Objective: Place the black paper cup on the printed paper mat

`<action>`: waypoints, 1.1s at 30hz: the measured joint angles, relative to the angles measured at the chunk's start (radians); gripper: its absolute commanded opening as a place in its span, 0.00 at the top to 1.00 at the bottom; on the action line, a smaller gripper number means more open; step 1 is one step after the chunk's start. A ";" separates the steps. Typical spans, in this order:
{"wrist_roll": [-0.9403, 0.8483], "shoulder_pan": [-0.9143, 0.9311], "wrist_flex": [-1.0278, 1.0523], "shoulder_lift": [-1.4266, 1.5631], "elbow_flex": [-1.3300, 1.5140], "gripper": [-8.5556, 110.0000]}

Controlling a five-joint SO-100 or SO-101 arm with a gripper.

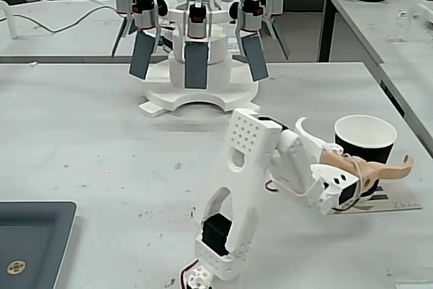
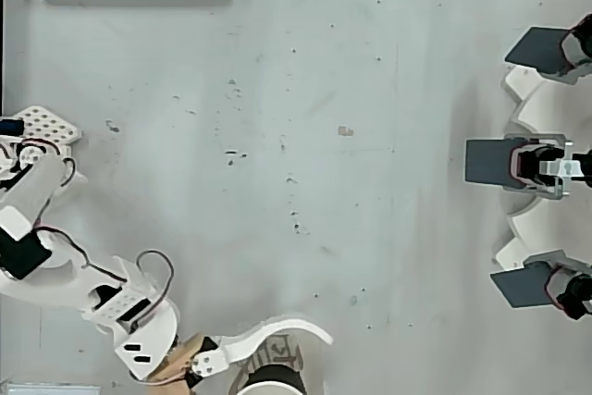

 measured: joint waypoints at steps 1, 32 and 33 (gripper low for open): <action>0.000 0.000 0.000 0.028 0.026 0.34; -0.012 -0.118 0.015 0.991 0.761 0.62; -0.017 -0.130 0.015 1.011 0.779 0.63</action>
